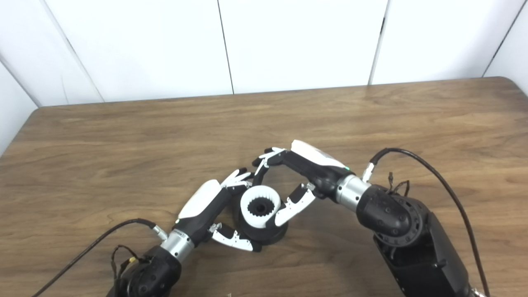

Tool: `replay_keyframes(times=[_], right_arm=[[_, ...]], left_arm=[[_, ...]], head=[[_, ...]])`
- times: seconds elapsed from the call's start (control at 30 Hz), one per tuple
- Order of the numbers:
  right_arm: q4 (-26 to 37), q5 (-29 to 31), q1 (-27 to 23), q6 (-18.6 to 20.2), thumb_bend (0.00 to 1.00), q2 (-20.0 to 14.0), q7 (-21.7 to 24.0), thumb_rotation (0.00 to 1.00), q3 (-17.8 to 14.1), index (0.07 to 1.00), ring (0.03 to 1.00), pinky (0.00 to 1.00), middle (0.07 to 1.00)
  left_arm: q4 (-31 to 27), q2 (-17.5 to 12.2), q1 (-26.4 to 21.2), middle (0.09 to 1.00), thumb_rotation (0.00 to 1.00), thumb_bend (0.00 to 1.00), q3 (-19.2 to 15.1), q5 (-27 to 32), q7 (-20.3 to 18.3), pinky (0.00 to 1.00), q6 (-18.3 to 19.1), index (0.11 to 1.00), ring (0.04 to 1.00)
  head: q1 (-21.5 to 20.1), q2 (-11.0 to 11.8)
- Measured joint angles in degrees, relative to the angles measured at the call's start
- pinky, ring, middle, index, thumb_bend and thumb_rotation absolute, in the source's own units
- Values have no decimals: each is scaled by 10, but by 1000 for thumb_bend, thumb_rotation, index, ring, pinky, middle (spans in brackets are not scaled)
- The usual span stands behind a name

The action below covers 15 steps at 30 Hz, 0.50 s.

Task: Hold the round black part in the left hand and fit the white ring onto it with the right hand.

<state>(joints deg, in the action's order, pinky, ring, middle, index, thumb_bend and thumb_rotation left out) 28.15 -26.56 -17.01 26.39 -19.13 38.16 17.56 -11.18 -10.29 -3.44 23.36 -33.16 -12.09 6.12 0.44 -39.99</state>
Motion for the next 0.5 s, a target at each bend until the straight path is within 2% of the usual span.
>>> replay_keyframes(times=[0.5], right_arm=[[-6, 3, 1, -3, 524, -3, -7, 154, 4, 489, 965, 905, 839]], left_arm=[[0, 3, 0, 934, 82, 519, -1, -3, 0, 895, 1, 495, 1000]], head=[[2, 0]])
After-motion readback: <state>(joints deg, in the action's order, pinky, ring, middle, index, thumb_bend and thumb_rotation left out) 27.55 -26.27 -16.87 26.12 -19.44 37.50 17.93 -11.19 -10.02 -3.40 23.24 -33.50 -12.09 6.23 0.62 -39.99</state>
